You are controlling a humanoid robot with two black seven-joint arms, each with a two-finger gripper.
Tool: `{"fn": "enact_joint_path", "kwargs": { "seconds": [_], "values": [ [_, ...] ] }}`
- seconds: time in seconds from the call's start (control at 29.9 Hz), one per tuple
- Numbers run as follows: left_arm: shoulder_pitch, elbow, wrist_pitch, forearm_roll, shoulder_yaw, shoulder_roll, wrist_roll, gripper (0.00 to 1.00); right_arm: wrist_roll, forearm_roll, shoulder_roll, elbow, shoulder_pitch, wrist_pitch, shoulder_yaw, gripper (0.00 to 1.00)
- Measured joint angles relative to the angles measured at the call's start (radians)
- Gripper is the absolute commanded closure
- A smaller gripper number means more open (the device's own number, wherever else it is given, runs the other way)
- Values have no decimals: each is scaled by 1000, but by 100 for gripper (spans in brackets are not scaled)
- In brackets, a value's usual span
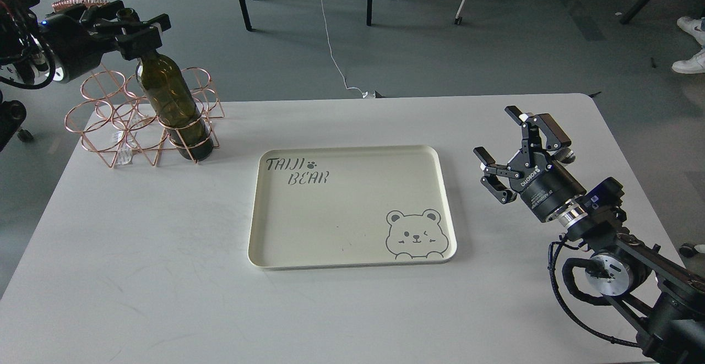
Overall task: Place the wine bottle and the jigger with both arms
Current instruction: 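Lower the bottle into the copper rack with the left gripper, then open the left gripper and withdraw it from the bottle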
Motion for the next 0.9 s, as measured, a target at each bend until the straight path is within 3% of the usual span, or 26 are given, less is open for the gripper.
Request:
{"fn": "enact_joint_path", "kwargs": {
  "seconds": [0.27,0.5,0.67,0.9],
  "values": [
    [-150,-29,0,-48,-3,39,0,2,0,0,0,1,-3,0,7,1],
    [-178,-227,-5,-557,4,58,0,2,38,1,36,1,-5,0,40,1],
    [-97,-372,-4,-858,7,18,0,2,41,4,58,-1,-4,0,65,1],
    [97,-491,-3,-1028,-13,-98,0,2,41,6,94,-10,3,-12,104,1]
  ]
}}
